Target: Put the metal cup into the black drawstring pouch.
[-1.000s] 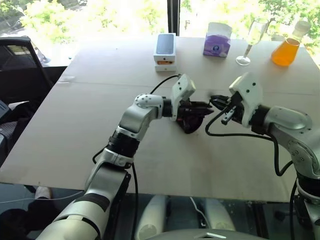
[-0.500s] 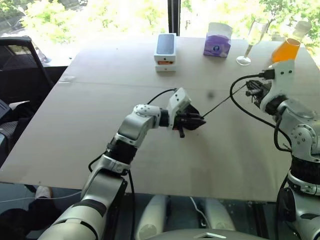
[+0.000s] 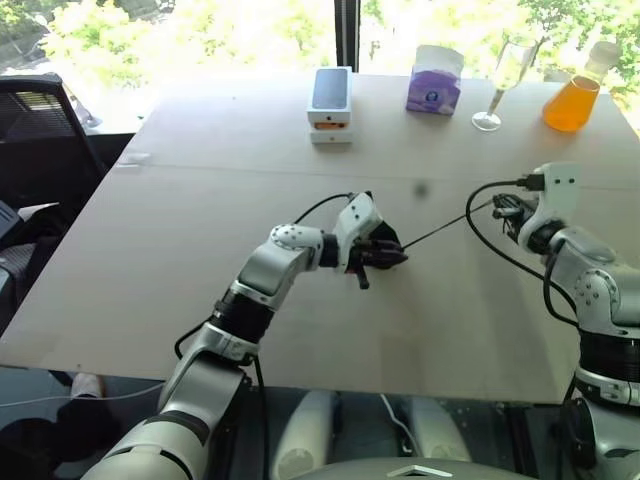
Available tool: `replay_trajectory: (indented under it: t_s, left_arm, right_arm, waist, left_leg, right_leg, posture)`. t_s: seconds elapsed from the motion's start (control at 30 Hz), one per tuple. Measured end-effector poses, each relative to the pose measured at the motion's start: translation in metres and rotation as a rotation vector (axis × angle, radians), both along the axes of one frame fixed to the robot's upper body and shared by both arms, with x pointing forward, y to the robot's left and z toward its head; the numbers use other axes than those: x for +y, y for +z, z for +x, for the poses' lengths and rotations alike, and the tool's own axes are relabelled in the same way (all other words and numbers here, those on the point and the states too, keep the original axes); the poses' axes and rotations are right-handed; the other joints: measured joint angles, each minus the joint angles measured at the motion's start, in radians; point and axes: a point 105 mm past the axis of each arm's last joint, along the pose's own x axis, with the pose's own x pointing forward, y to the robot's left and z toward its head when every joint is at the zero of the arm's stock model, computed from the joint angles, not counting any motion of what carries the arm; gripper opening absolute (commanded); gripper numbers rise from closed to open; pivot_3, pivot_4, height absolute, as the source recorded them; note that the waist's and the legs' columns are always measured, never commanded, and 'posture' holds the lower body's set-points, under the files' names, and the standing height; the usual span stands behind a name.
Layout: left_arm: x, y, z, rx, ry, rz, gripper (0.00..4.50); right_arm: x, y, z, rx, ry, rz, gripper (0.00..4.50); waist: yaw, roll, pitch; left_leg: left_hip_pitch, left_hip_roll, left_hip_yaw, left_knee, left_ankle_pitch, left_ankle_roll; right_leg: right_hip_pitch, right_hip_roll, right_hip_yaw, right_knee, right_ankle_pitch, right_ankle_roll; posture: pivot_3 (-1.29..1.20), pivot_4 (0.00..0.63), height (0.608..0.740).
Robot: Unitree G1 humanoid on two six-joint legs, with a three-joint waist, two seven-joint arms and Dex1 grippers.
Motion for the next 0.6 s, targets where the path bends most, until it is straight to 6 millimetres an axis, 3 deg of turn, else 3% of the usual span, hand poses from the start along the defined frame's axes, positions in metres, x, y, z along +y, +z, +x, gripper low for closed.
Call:
replay_trajectory:
  t_s: [0.07,0.1,0.13,0.23,0.3,0.43,0.6]
  left_arm:
    - [0.001,0.001,0.0,0.002,0.002,-0.002,1.58]
    - [0.004,0.008,-0.004,0.037,-0.002,-0.039,2.27]
    - [0.014,0.028,-0.007,0.064,0.006,-0.103,2.34]
    - [0.041,0.069,-0.013,0.157,0.075,-0.279,2.37]
    - [0.057,0.085,-0.012,0.178,0.134,-0.346,2.37]
    - [0.077,0.088,0.003,0.221,0.307,-0.428,2.37]
    - [0.102,0.091,0.017,-0.054,0.515,-0.474,2.37]
  right_arm:
    - [0.0,0.0,-0.001,-0.001,0.006,-0.006,0.64]
    - [-0.001,-0.003,-0.007,-0.004,0.02,-0.051,1.38]
    - [-0.003,-0.013,-0.016,0.026,0.037,-0.08,1.48]
    - [-0.007,-0.03,-0.042,0.082,0.097,-0.148,2.9]
    - [-0.011,-0.034,-0.051,0.092,0.114,-0.15,3.72]
    - [0.001,-0.031,-0.073,0.065,0.211,-0.14,3.72]
    - [0.013,-0.019,-0.087,-0.078,0.265,-0.114,3.72]
  waist:
    - [-0.001,0.0,0.0]
    - [-0.001,0.0,0.0]
    - [-0.002,0.001,0.0]
    - [-0.001,0.001,0.001]
    - [-0.003,0.001,0.0]
    - [0.004,0.001,0.0]
    - [0.002,0.001,0.0]
  left_leg:
    - [0.0,0.0,0.0,0.0,0.0,0.0]
    - [0.0,0.0,0.0,0.0,0.0,0.0]
    - [0.0,0.001,-0.001,0.0,0.0,0.0]
    - [0.0,0.001,-0.001,0.0,0.0,0.0]
    - [0.001,0.001,-0.001,0.001,0.0,0.0]
    - [0.002,0.001,-0.003,0.002,0.0,0.0]
    - [0.002,0.001,0.0,0.001,0.002,-0.003]
  right_leg:
    - [0.0,0.0,0.0,0.0,0.0,0.0]
    - [0.0,0.0,0.0,0.001,0.0,0.0]
    - [0.001,0.001,0.0,0.0,0.0,0.0]
    - [0.001,0.0,-0.001,-0.001,0.0,0.0]
    - [0.002,0.0,0.0,0.0,0.0,0.0]
    - [0.003,0.001,-0.002,0.001,0.0,0.0]
    - [0.003,-0.001,0.001,0.0,0.0,0.0]
  posture:
    - [0.0,0.15,0.74]
    - [0.0,0.15,0.74]
    - [0.0,0.15,0.74]
    - [0.0,0.15,0.74]
    - [0.0,0.15,0.74]
    - [0.0,0.15,0.74]
    - [0.0,0.15,0.74]
